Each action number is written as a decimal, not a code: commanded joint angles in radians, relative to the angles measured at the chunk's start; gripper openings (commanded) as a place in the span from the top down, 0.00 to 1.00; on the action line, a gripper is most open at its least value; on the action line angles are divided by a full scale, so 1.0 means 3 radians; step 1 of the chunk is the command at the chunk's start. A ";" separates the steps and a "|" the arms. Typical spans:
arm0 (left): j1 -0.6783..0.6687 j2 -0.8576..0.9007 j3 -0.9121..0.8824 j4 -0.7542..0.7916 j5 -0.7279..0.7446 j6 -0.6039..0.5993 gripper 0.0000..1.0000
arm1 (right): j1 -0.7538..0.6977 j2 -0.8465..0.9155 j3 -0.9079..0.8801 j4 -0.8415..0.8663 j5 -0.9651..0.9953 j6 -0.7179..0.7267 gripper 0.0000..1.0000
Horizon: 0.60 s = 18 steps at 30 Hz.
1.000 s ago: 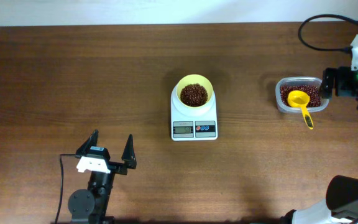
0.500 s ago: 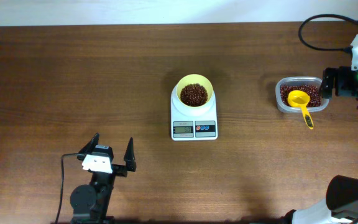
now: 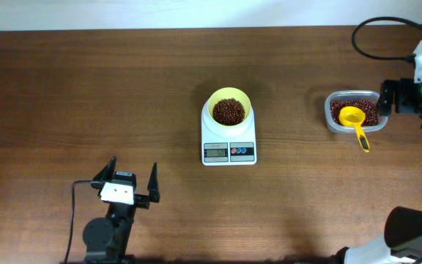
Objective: Scoop item into bowl and weigh 50g on scale
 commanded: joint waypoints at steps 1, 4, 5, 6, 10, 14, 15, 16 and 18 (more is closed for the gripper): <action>0.0014 -0.0029 -0.0010 -0.0048 -0.0145 0.0076 0.01 | 0.0004 -0.0075 0.0065 0.0003 0.0029 0.0001 0.01; 0.0014 -0.0029 -0.0010 -0.0053 -0.0186 0.0284 0.01 | 0.0004 -0.0075 0.0065 0.0003 0.0029 0.0001 0.01; 0.0014 -0.0029 -0.0010 -0.0053 -0.0187 0.0299 0.01 | 0.0004 -0.0075 0.0065 0.0003 0.0029 0.0001 0.01; 0.0014 -0.0029 -0.0010 -0.0055 -0.0184 0.0296 0.01 | 0.0004 -0.0075 0.0065 0.0003 0.0029 0.0001 0.01; 0.0014 -0.0029 -0.0010 -0.0057 -0.0186 0.0296 0.01 | 0.0004 -0.0075 0.0065 0.0003 0.0029 0.0001 0.01; 0.0014 -0.0029 -0.0010 -0.0048 -0.0197 0.0296 0.01 | 0.0004 -0.0075 0.0065 0.0003 0.0029 0.0001 0.01; 0.0014 -0.0029 -0.0010 -0.0033 -0.0197 0.0296 0.01 | 0.0004 -0.0075 0.0065 0.0003 0.0029 0.0001 0.01; 0.0014 -0.0029 -0.0010 -0.0034 -0.0197 0.0296 0.01 | 0.0004 -0.0075 0.0065 0.0003 0.0029 0.0001 0.01; 0.0014 -0.0029 -0.0010 -0.0034 -0.0197 0.0296 0.01 | 0.0004 -0.0075 0.0065 0.0003 0.0029 0.0001 0.01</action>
